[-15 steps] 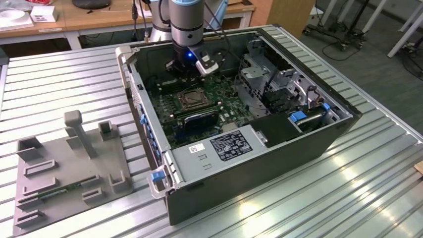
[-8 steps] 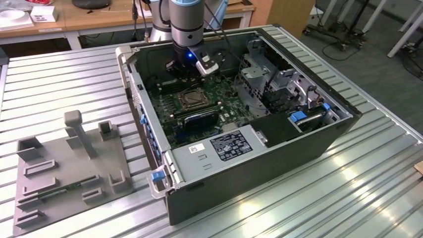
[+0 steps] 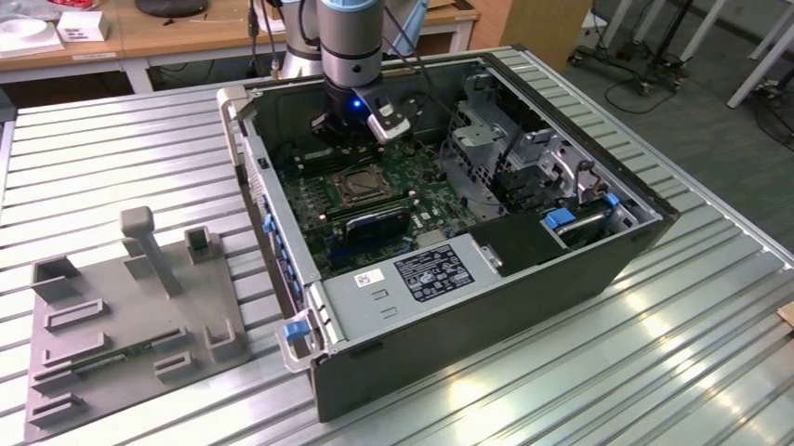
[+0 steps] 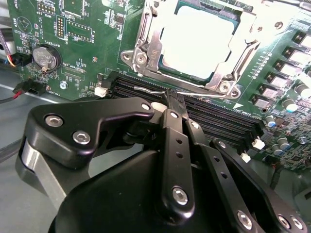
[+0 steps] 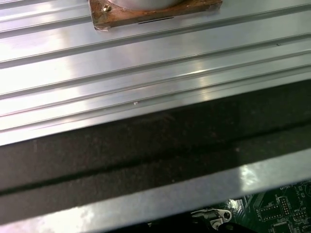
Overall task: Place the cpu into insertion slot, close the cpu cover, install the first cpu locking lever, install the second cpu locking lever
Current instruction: 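Install the first cpu locking lever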
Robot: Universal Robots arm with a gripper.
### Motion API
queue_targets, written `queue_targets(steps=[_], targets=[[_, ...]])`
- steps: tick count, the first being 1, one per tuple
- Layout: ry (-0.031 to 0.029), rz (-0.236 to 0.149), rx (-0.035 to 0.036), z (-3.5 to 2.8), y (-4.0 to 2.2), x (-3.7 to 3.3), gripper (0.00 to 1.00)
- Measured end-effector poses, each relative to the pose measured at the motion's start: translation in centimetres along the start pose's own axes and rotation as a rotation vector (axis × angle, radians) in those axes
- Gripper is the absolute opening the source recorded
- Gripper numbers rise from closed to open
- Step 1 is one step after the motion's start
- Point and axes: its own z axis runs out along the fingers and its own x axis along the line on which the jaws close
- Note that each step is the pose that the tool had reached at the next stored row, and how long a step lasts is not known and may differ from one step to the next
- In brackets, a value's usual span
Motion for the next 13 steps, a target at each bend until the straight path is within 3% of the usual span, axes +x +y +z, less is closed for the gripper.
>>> queue_targets(steps=[10,13], targets=[[-0.0131,0.074,0.0058,0.06,-0.01,-0.02,0.11],[-0.0139,0.079,0.0061,0.06,-0.01,-0.03,0.11]])
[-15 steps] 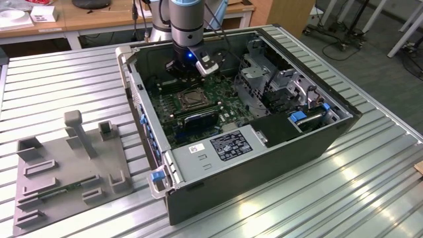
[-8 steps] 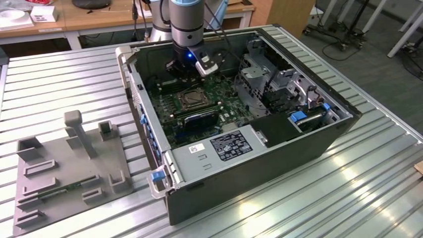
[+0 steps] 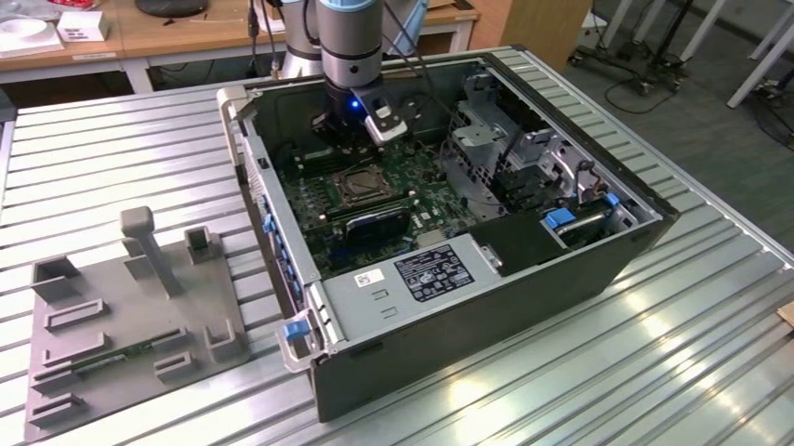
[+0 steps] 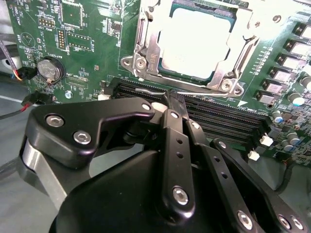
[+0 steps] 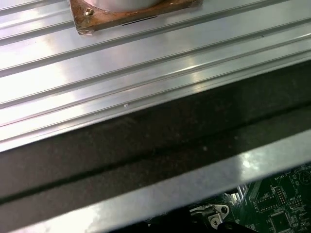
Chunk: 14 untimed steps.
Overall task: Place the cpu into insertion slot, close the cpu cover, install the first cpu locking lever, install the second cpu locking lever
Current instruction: 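Install the first cpu locking lever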
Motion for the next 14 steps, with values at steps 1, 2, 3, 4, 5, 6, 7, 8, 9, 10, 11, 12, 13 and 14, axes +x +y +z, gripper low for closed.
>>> queue_targets(steps=[1,2,3,4,5,6,7,8,9,10,11,12,13,14], targets=[[-0.0001,0.0,0.0,0.0,0.0,0.0,0.11],[-0.0003,0.002,0.0003,0.01,0.0,0.0,0.11],[-0.0009,0.005,0.0004,0.02,-0.02,0.0,0.11],[-0.0017,0.009,0.0005,0.03,-0.04,-0.01,0.11],[-0.0027,0.015,0.001,0.04,-0.06,-0.01,0.11],[-0.0037,0.021,0.0018,0.05,-0.07,-0.02,0.11],[-0.0049,0.027,0.0026,0.06,-0.08,-0.03,0.11],[-0.0056,0.032,0.0028,0.06,-0.08,-0.02,0.11],[-0.0059,0.034,0.0028,0.07,-0.08,-0.02,0.11],[-0.0064,0.036,0.0029,0.09,-0.08,-0.02,0.11],[-0.0069,0.039,0.0029,0.11,-0.09,-0.02,0.11],[-0.0074,0.042,0.003,0.13,-0.09,-0.03,0.11],[-0.0078,0.044,0.0033,0.15,-0.1,-0.03,0.11],[-0.0083,0.047,0.0036,0.17,-0.1,-0.03,0.11]])
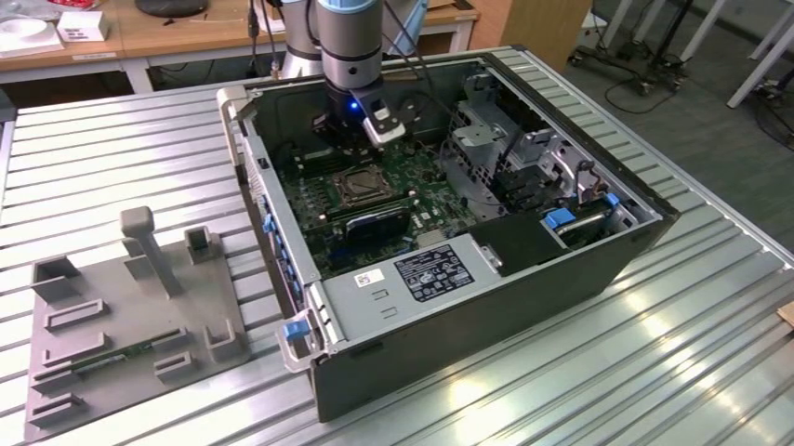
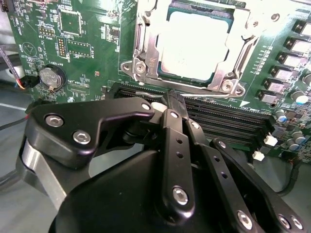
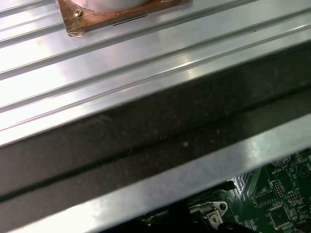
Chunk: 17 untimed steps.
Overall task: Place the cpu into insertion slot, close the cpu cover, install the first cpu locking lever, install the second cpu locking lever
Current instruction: 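Install the first cpu locking lever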
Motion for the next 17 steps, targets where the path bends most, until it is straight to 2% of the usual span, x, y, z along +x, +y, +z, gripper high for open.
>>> queue_targets(steps=[12,17], targets=[[-0.0048,0.027,0.0021,0.07,0.08,-0.13,0.11],[-0.0063,0.035,0.0027,0.11,0.34,-0.04,0.11]])
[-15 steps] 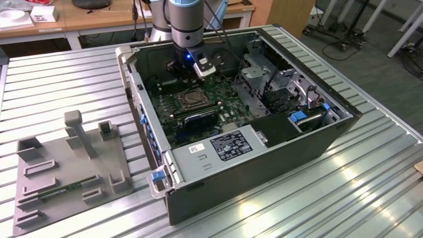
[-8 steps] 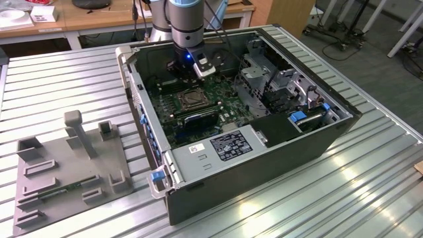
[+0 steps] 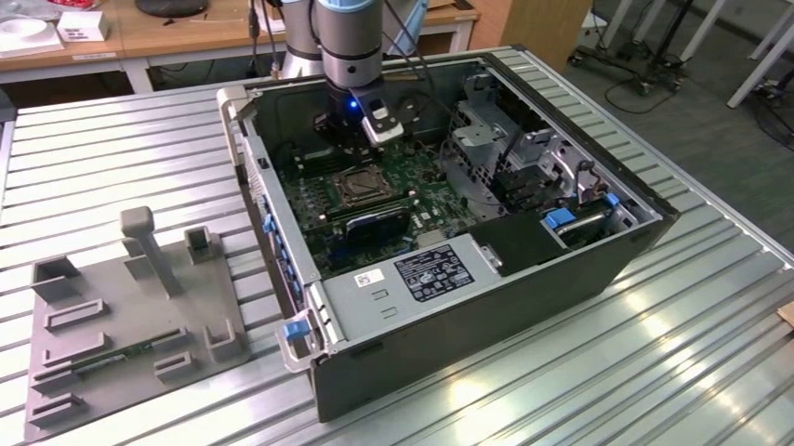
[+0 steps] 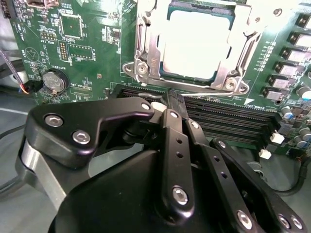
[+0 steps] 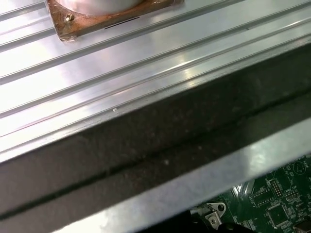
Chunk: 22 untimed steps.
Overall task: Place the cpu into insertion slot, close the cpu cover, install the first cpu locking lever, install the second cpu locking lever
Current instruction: 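Install the first cpu locking lever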
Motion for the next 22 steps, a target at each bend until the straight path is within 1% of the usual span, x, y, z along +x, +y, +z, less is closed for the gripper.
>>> queue_targets(steps=[2,8,14,16,22], targets=[[-0.0003,0.002,0.0004,0.01,0.1,0.04,0.11],[-0.0011,0.007,0.0006,0.03,0.11,0.04,0.11],[-0.0031,0.018,0.0015,0.22,0.03,-0.04,0.11],[-0.0047,0.026,0.0023,0.27,-0.05,-0.12,0.11],[-0.005,0.027,0.0027,0.28,0.0,-0.11,0.11]])
